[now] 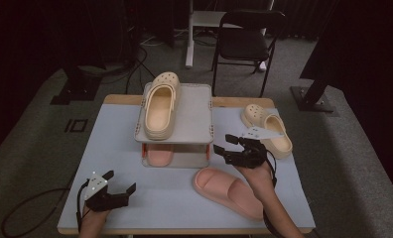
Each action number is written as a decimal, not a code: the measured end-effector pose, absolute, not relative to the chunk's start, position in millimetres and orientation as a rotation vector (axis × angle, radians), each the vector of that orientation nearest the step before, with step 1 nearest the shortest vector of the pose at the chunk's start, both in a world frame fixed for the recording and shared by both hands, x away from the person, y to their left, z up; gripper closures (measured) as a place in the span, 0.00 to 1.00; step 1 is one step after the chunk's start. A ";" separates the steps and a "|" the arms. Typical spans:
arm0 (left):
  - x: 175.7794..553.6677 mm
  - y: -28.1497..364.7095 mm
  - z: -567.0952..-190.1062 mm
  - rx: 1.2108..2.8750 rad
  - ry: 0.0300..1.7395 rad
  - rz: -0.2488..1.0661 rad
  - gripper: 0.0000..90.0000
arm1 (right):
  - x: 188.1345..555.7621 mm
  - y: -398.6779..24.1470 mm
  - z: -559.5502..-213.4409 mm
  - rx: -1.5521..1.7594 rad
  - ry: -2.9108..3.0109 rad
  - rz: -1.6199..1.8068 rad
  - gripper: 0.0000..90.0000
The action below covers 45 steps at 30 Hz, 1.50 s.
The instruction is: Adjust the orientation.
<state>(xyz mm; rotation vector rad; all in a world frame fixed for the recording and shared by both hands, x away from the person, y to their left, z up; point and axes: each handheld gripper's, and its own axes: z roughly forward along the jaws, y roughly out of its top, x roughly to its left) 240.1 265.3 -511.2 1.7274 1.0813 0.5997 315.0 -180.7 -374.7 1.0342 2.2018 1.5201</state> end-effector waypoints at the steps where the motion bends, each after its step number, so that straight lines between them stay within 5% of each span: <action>1: 240.1 265.0 -511.3 1.728 1.082 0.600 0.01 | 314.0 -184.2 -377.5 1.036 2.205 1.522 0.40; 45: 240.5 262.8 -511.5 1.724 1.080 0.595 0.01 | 278.6 -249.0 -480.0 1.119 2.351 1.407 0.41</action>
